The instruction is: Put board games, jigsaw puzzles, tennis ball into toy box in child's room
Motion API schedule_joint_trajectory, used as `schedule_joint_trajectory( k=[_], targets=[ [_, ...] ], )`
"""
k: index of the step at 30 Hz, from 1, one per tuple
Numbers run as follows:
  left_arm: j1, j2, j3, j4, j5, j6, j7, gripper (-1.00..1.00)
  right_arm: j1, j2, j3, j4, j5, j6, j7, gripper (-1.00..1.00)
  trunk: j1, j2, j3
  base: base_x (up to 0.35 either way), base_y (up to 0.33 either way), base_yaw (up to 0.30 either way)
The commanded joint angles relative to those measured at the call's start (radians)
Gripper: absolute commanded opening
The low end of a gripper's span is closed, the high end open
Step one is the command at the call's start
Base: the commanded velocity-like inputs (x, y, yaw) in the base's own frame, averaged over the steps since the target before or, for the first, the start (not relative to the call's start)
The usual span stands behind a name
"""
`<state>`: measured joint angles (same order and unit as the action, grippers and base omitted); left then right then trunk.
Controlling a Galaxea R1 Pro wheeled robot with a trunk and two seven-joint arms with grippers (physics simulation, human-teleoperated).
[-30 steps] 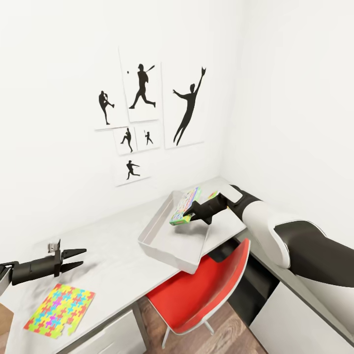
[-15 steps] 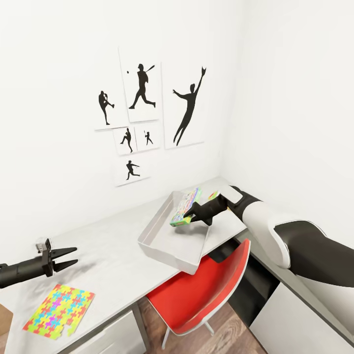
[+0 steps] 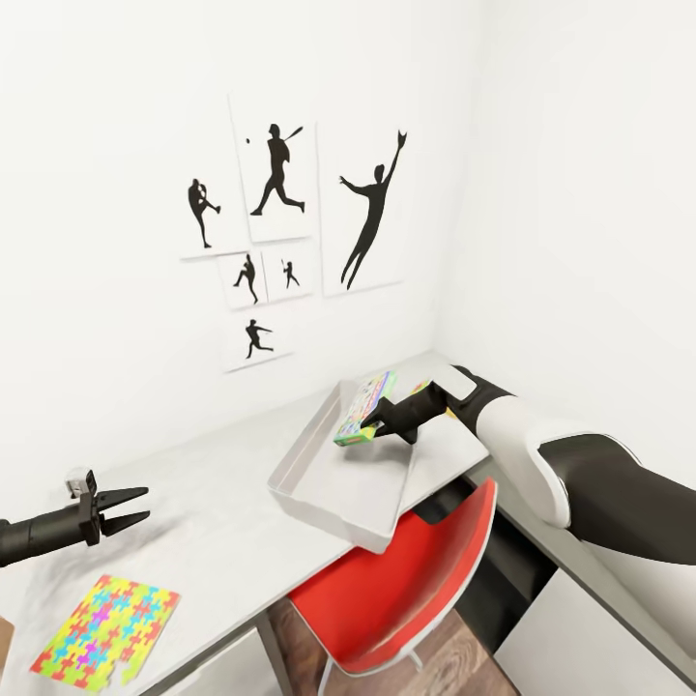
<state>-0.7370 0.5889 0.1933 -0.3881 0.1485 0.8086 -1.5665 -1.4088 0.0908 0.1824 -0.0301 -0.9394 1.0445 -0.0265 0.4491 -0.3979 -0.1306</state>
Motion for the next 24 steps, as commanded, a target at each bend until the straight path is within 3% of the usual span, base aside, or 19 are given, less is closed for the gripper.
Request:
schedule_joint_trajectory(
  k=[1,24],
  targets=[
    [-0.001,0.000,0.001,0.000,-0.001,0.011,-0.004,1.00,-0.001,0.000,0.008,-0.001,-0.010,0.003,-0.003,-1.00,0.001,-0.002,-0.002,0.174,0.000,0.000],
    [0.002,-0.002,0.001,0.000,-0.001,0.011,-0.004,1.00,-0.001,0.003,0.009,0.001,-0.010,0.003,-0.068,-1.00,0.001,-0.002,-0.002,0.048,0.001,0.000]
  ],
)
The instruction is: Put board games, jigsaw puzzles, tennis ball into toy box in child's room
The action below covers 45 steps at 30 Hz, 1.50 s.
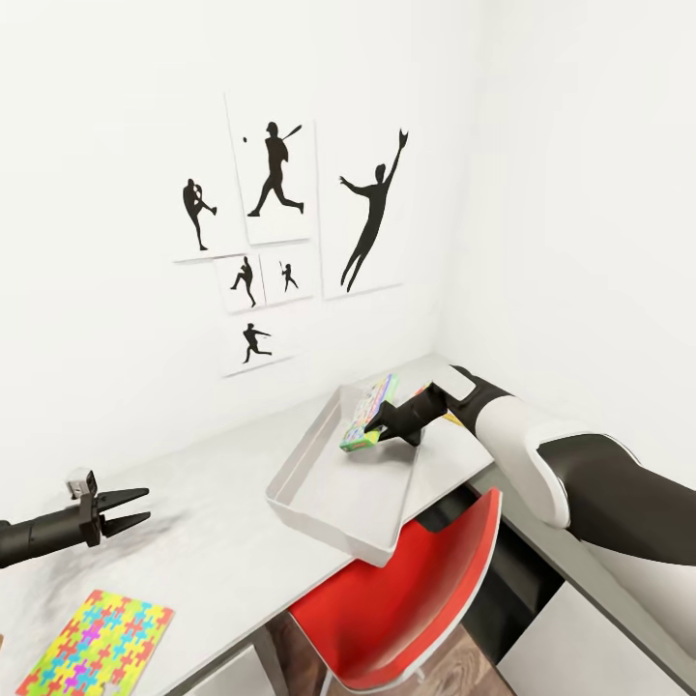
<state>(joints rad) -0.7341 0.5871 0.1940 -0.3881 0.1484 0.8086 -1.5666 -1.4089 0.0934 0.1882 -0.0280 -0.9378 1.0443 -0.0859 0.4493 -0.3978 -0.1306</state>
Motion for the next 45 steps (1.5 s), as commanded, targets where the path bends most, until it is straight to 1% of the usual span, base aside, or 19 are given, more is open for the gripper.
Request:
schedule_joint_trajectory(
  k=[1,4,12,24,28,33,39,43,45],
  targets=[
    [-0.001,-0.001,0.001,0.000,-0.002,0.011,-0.004,1.00,-0.001,0.000,0.003,-0.001,-0.012,0.003,-0.009,-1.00,0.001,-0.002,-0.002,0.059,0.059,0.000],
    [-0.001,-0.003,0.001,0.000,-0.002,0.011,-0.004,1.00,0.000,0.000,0.004,0.000,-0.012,0.003,-0.009,-1.00,0.001,-0.002,-0.002,0.073,0.068,0.000],
    [-0.001,-0.004,0.001,0.000,-0.003,0.011,-0.004,1.00,-0.001,0.010,0.002,0.005,-0.013,0.003,-0.006,-1.00,0.001,-0.002,-0.002,0.012,0.011,0.000],
    [-0.001,-0.005,0.001,0.001,-0.003,0.011,-0.004,1.00,0.001,0.008,0.001,0.017,-0.016,0.003,0.003,-1.00,0.001,-0.002,-0.002,0.043,0.026,0.000],
    [-0.001,-0.004,0.001,0.001,-0.003,0.011,-0.004,1.00,0.004,0.008,0.000,0.017,-0.016,0.003,0.030,-1.00,0.001,-0.002,-0.002,0.019,0.011,0.000],
    [-0.001,-0.006,0.001,0.002,-0.003,0.011,-0.004,1.00,0.008,0.009,0.000,0.016,-0.016,0.003,0.083,-1.00,0.001,-0.002,-0.002,0.003,0.002,0.000],
    [-0.001,-0.006,0.001,0.002,-0.003,0.011,-0.004,1.00,0.008,0.006,0.000,0.016,-0.016,0.003,0.094,-1.00,0.001,-0.002,-0.002,0.000,0.000,0.000],
    [-0.001,-0.006,0.001,0.002,-0.003,0.011,-0.004,1.00,0.011,0.000,0.000,0.016,-0.015,0.003,0.095,-1.00,0.001,-0.002,-0.002,0.000,0.000,0.000],
    [-0.001,-0.006,0.001,0.002,-0.003,0.011,-0.004,1.00,0.028,-0.002,0.000,0.016,-0.015,0.003,0.094,-1.00,0.001,-0.002,-0.002,0.000,0.000,0.000]
  ],
)
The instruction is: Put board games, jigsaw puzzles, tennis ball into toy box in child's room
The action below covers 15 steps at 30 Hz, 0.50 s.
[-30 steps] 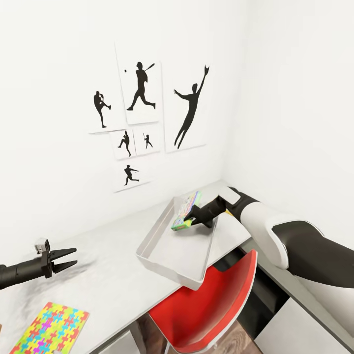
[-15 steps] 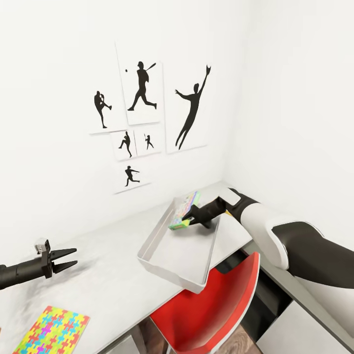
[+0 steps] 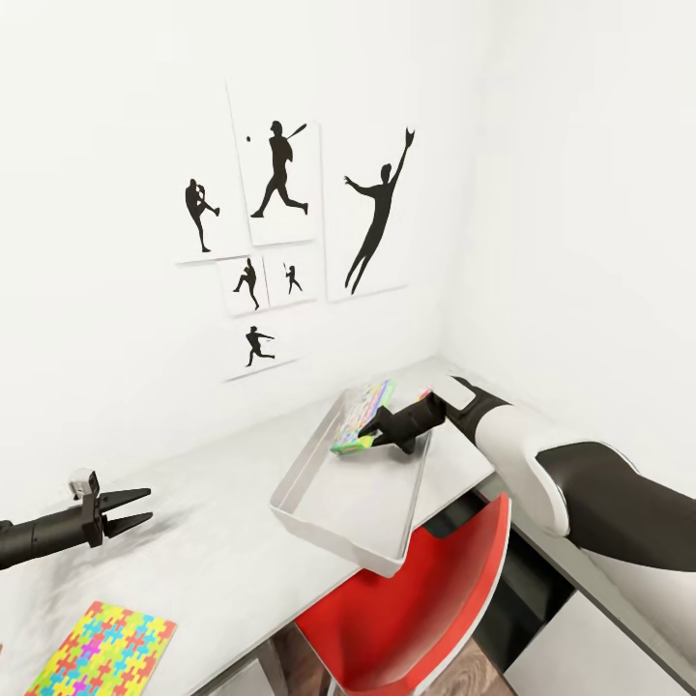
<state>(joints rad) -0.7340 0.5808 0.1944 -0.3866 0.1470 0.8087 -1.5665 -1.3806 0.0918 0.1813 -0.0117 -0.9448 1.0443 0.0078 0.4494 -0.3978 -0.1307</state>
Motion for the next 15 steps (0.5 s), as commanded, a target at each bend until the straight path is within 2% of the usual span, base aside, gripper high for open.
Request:
schedule_joint_trajectory(
  k=[1,7,15],
  targets=[
    [-0.001,0.000,0.000,0.000,-0.001,0.011,-0.004,1.00,0.005,0.000,0.007,-0.001,-0.008,0.003,0.001,-1.00,0.001,-0.002,-0.002,0.005,0.000,0.000],
    [-0.001,0.000,0.000,0.000,-0.002,0.011,-0.004,1.00,0.014,0.000,0.007,-0.002,-0.008,0.003,0.001,-1.00,0.001,-0.002,-0.002,0.088,0.000,0.000],
    [-0.001,-0.001,0.000,0.000,-0.001,0.011,-0.004,1.00,0.015,-0.001,0.007,-0.001,-0.008,0.003,-0.004,-1.00,0.001,-0.002,-0.002,0.013,0.000,0.000]
  ],
)
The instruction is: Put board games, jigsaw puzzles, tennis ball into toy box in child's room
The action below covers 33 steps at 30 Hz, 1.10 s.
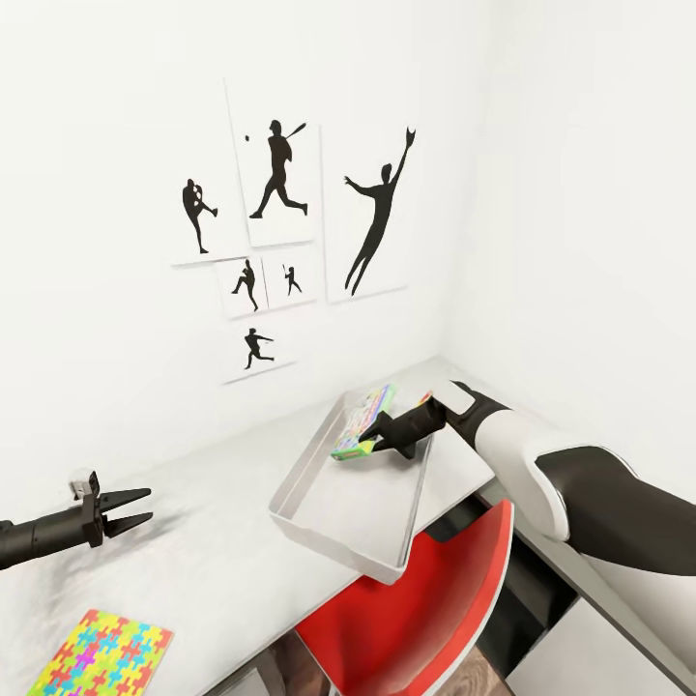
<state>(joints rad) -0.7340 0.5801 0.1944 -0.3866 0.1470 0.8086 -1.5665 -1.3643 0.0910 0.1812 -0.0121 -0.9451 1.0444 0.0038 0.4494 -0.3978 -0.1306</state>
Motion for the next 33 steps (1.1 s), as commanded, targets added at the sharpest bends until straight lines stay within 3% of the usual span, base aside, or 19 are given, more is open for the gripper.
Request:
schedule_joint_trajectory(
  k=[1,33],
  targets=[
    [-0.001,0.000,0.000,0.000,-0.001,0.011,-0.004,1.00,-0.001,0.000,0.008,0.000,-0.007,0.003,0.000,-1.00,0.001,-0.002,-0.002,0.001,0.000,0.000],
    [-0.001,0.000,0.000,0.000,-0.001,0.012,-0.004,1.00,-0.001,0.004,0.009,0.000,-0.003,0.003,-0.008,-1.00,0.001,-0.002,-0.002,0.051,-0.012,0.000]
  ],
)
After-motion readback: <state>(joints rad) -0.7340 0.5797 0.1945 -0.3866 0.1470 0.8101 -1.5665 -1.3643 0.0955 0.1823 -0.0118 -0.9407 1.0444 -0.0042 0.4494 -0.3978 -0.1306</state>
